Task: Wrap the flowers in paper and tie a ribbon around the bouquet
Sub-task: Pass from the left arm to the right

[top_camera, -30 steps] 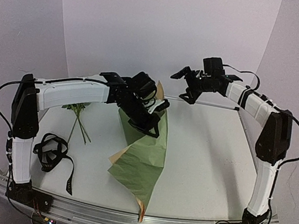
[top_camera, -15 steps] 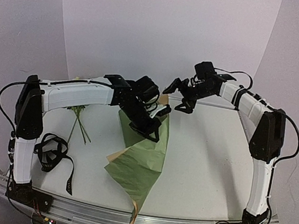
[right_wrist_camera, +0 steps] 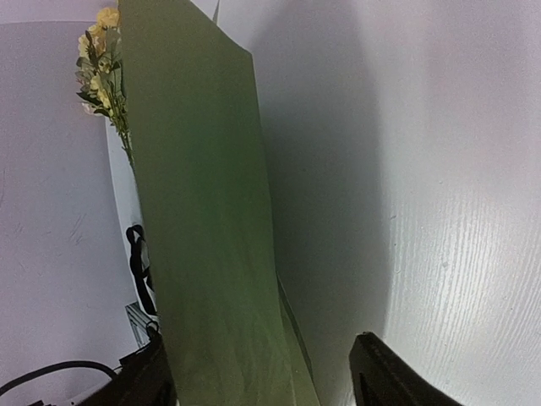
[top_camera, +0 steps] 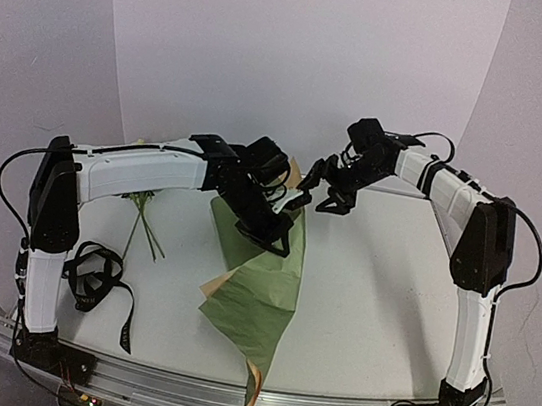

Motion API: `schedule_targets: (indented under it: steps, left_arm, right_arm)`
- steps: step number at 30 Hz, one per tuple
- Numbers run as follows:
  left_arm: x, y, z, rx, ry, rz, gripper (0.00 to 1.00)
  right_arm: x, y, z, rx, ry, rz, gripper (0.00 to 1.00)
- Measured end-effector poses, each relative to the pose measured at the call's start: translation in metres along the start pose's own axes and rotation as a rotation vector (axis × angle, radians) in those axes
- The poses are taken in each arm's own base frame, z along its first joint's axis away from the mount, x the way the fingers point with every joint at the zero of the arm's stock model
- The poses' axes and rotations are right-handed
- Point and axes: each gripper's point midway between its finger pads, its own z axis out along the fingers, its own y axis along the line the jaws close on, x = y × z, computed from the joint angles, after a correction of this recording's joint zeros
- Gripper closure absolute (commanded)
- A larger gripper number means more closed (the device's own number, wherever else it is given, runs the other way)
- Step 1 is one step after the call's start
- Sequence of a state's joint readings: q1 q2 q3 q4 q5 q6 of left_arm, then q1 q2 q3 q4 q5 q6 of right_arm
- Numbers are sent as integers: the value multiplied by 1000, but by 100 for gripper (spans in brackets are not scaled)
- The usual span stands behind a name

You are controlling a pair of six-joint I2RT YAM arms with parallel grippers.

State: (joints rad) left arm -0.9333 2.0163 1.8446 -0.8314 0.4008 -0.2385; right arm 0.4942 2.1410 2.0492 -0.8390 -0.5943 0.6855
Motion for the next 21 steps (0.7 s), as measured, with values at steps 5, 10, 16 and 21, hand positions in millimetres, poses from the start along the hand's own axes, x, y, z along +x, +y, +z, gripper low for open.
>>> schedule_targets:
  steps: [5, 10, 16, 21]
  left_arm:
    - [0, -1, 0, 6, 1, 3, 100]
    - [1, -2, 0, 14, 4, 4, 100]
    - [0, -2, 0, 13, 3, 4, 100]
    - [0, -2, 0, 11, 2, 3, 100]
  right_arm:
    - [2, -3, 2, 8, 6, -11, 20]
    - [4, -1, 2, 5, 10, -23, 37]
    - [13, 6, 7, -7, 32, -48, 59]
    - [26, 0, 12, 19, 58, -57, 83]
